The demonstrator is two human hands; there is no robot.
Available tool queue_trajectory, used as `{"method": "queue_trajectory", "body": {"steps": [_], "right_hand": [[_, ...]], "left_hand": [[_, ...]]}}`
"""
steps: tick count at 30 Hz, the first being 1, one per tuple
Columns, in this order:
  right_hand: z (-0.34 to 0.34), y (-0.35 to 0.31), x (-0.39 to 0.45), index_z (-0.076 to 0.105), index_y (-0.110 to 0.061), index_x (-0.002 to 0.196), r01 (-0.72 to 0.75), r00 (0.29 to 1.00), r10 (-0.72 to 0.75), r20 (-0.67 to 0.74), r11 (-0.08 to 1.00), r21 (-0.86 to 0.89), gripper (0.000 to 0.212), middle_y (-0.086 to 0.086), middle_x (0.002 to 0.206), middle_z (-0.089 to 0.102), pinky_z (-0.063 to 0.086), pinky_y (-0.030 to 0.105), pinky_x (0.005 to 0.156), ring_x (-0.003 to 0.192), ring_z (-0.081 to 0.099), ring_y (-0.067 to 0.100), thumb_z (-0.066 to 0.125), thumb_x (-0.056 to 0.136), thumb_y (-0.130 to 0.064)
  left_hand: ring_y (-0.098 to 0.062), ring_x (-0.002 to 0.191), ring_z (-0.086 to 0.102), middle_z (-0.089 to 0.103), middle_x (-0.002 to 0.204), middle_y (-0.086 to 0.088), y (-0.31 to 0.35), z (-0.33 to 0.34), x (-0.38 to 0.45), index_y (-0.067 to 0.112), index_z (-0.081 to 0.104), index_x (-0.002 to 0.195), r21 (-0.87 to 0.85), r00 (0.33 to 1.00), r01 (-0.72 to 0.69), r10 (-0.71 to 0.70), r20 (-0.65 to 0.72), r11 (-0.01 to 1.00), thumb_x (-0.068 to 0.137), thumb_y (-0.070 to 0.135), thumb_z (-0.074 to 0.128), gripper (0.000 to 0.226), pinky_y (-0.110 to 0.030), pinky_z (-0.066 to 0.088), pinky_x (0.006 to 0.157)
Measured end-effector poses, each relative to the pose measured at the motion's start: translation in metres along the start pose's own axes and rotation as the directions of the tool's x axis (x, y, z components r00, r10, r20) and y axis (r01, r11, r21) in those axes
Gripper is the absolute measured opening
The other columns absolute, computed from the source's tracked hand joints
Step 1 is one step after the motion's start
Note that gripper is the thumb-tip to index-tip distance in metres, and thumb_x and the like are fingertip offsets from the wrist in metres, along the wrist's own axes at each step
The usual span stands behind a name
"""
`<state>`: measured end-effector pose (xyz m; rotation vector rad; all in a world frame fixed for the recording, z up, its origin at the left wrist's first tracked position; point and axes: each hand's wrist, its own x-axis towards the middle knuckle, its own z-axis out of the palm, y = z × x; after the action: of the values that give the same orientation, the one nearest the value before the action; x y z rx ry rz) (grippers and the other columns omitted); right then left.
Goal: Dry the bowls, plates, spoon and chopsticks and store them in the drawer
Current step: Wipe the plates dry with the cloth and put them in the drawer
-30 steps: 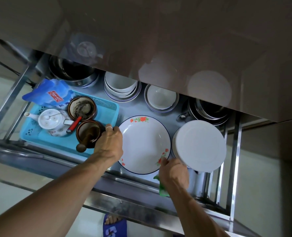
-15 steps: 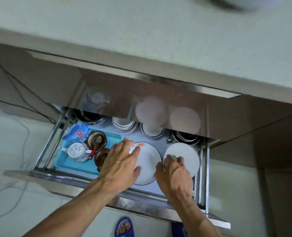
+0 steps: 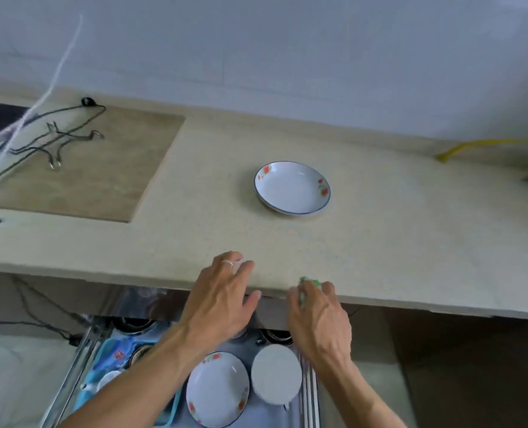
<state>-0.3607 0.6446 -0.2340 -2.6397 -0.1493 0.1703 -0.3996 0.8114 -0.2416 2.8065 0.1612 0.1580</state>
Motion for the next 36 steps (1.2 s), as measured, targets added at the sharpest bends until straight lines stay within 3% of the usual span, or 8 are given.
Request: {"method": "queue_trajectory", "body": {"steps": [4, 7, 11, 15, 21, 26, 32, 36], "right_hand": [[-0.041, 0.0, 0.046, 0.06, -0.022, 0.081, -0.021, 0.999, 0.025, -0.041, 0.994, 0.106, 0.033, -0.002, 0.095, 0.052, 0.048, 0.037, 0.072, 0.073, 0.062, 0.028, 0.038, 0.098, -0.039], [-0.062, 0.008, 0.099, 0.055, -0.022, 0.069, -0.075, 0.997, 0.075, 0.004, 0.988, 0.134, 0.034, 0.002, 0.088, 0.059, 0.051, 0.038, 0.073, 0.071, 0.062, 0.024, 0.04, 0.095, -0.04], [-0.078, 0.022, 0.18, 0.064, -0.015, 0.076, -0.218, 0.965, 0.176, 0.195, 0.951, 0.22, 0.032, 0.007, 0.08, 0.071, 0.056, 0.036, 0.071, 0.075, 0.066, 0.031, 0.047, 0.091, -0.039], [-0.07, 0.029, 0.246, 0.06, -0.01, 0.072, -0.268, 0.933, 0.19, 0.305, 0.933, 0.241, 0.041, 0.004, 0.07, 0.062, 0.048, 0.029, 0.063, 0.067, 0.061, 0.026, 0.054, 0.095, -0.044], [-0.041, 0.036, 0.294, 0.063, -0.008, 0.109, -0.251, 0.905, 0.189, 0.381, 0.961, 0.119, 0.048, 0.008, 0.095, 0.067, 0.041, 0.026, 0.054, 0.08, 0.064, 0.024, 0.06, 0.086, -0.05], [-0.036, 0.033, 0.3, 0.057, -0.012, 0.111, -0.211, 0.912, 0.17, 0.375, 0.975, 0.072, 0.037, 0.007, 0.098, 0.064, 0.051, 0.029, 0.06, 0.086, 0.065, 0.025, 0.061, 0.083, -0.035], [-0.042, 0.035, 0.284, 0.064, -0.009, 0.105, -0.245, 0.914, 0.172, 0.367, 0.956, 0.162, 0.029, 0.006, 0.087, 0.067, 0.058, 0.031, 0.057, 0.073, 0.066, 0.022, 0.058, 0.085, -0.029], [-0.068, 0.039, 0.249, 0.07, 0.001, 0.093, -0.269, 0.927, 0.178, 0.329, 0.929, 0.256, 0.025, 0.005, 0.068, 0.061, 0.047, 0.029, 0.054, 0.061, 0.057, 0.023, 0.057, 0.086, -0.019]], "left_hand": [[-0.025, 0.129, 0.046, 0.038, 0.148, -0.005, 0.019, -0.017, 0.045, 0.017, 0.044, 0.143, -0.044, 0.999, 0.051, -0.05, 0.022, 0.998, 0.096, 0.04, 0.055, 0.053, -0.037, 0.043, 0.099], [-0.023, 0.126, 0.049, 0.04, 0.141, -0.003, 0.028, -0.021, 0.084, 0.018, 0.04, 0.144, -0.112, 0.988, 0.149, -0.145, 0.047, 0.982, 0.097, 0.04, 0.054, 0.053, -0.036, 0.047, 0.093], [-0.028, 0.115, 0.056, 0.044, 0.132, -0.009, 0.028, -0.012, 0.137, 0.016, 0.031, 0.146, -0.247, 0.919, 0.392, -0.368, 0.139, 0.886, 0.096, 0.04, 0.058, 0.062, -0.035, 0.045, 0.089], [-0.028, 0.121, 0.05, 0.049, 0.131, -0.009, 0.024, 0.005, 0.19, 0.013, 0.034, 0.142, -0.389, 0.812, 0.578, -0.554, 0.184, 0.718, 0.092, 0.036, 0.064, 0.062, -0.031, 0.039, 0.084], [-0.031, 0.103, 0.061, 0.058, 0.119, -0.008, 0.008, 0.032, 0.236, 0.012, 0.048, 0.125, -0.477, 0.676, 0.713, -0.686, 0.27, 0.515, 0.077, 0.025, 0.07, 0.054, -0.046, 0.06, 0.08], [-0.025, 0.094, 0.065, 0.065, 0.109, -0.002, -0.005, 0.05, 0.242, 0.023, 0.056, 0.118, -0.483, 0.659, 0.729, -0.689, 0.301, 0.486, 0.053, 0.023, 0.06, 0.066, -0.042, 0.063, 0.067], [-0.024, 0.095, 0.065, 0.066, 0.108, -0.002, 0.011, 0.039, 0.225, 0.019, 0.055, 0.117, -0.522, 0.688, 0.698, -0.662, 0.297, 0.491, 0.056, 0.02, 0.062, 0.061, -0.04, 0.064, 0.066], [-0.024, 0.097, 0.063, 0.061, 0.111, -0.001, 0.032, 0.011, 0.203, 0.018, 0.046, 0.118, -0.566, 0.725, 0.656, -0.626, 0.288, 0.499, 0.061, 0.016, 0.065, 0.061, -0.041, 0.063, 0.068]]}}
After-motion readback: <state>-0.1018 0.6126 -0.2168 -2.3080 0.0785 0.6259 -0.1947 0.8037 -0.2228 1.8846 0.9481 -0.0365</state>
